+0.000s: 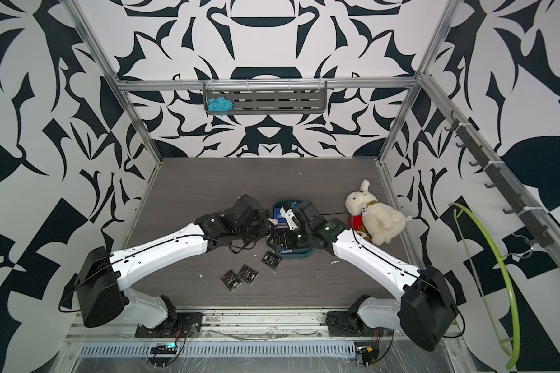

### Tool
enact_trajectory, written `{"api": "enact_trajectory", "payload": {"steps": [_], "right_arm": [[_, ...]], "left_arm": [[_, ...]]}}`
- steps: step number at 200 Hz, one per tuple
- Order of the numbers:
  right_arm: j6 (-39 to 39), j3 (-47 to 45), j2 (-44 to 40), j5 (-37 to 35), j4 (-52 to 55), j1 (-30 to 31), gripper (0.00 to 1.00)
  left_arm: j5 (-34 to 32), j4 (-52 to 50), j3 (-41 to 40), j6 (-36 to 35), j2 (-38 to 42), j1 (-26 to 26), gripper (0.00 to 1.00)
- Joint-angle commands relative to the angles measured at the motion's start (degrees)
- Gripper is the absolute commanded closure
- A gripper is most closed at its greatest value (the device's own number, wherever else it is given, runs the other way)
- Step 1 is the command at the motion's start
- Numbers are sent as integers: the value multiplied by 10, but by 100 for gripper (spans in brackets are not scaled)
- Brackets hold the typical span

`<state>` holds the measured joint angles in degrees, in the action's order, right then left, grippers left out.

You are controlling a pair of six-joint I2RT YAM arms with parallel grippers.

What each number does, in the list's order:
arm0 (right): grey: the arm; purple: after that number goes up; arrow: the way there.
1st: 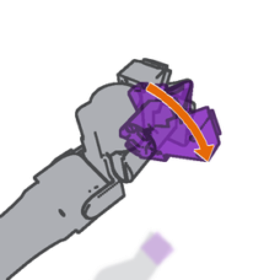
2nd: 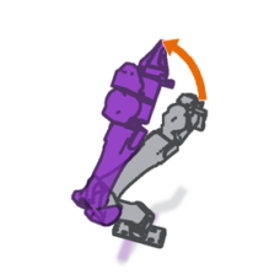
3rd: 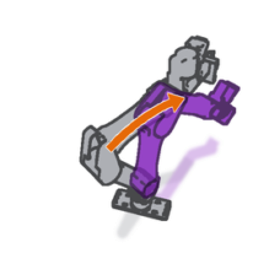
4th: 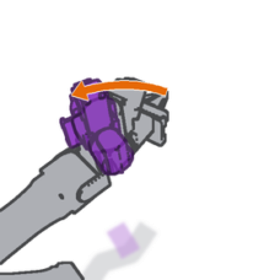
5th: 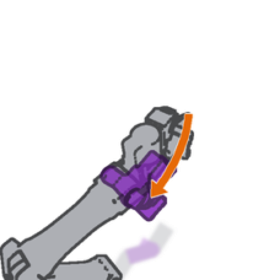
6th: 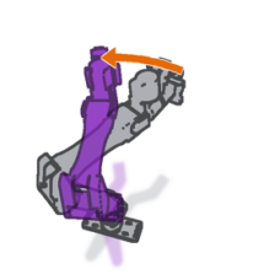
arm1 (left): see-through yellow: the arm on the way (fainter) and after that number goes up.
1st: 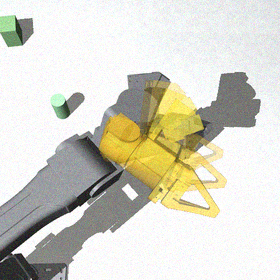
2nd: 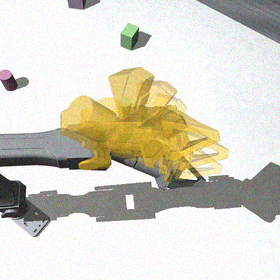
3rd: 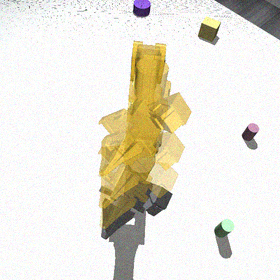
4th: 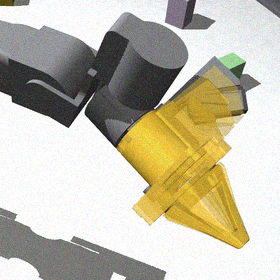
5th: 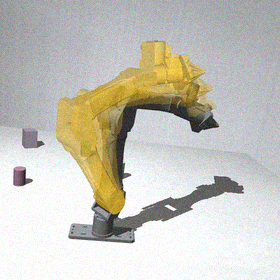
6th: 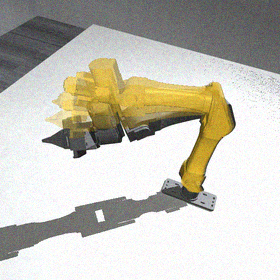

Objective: Put the pocket tissues into the storage box
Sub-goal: Pick up the pocket tissues from the center of the board.

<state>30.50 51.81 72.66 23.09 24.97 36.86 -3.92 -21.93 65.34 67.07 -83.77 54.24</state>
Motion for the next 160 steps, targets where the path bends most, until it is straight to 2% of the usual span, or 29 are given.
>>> {"api": "enact_trajectory", "payload": {"steps": [1, 40, 69, 84, 99, 135, 160], "right_arm": [[-7, 39, 11, 24, -45, -7, 12], [-12, 62, 44, 55, -60, -7, 16], [-4, 66, 59, 78, -84, -7, 26], [2, 67, 63, 91, -99, -7, 28], [3, 72, 67, 104, -107, -7, 26], [-12, 83, 75, 119, -106, -7, 7], [-35, 95, 76, 119, -94, -7, 4]], "left_arm": [[40, 8, 3, -10, 16, 13, 70], [56, 10, -2, -13, 23, 17, 70], [66, 10, -5, -19, 29, 17, 70], [72, 12, -10, -19, 31, 17, 70], [79, 14, -14, -21, 33, 17, 71], [98, 14, -13, -31, 30, 17, 71], [121, 11, -4, -42, 27, 17, 71]]}}
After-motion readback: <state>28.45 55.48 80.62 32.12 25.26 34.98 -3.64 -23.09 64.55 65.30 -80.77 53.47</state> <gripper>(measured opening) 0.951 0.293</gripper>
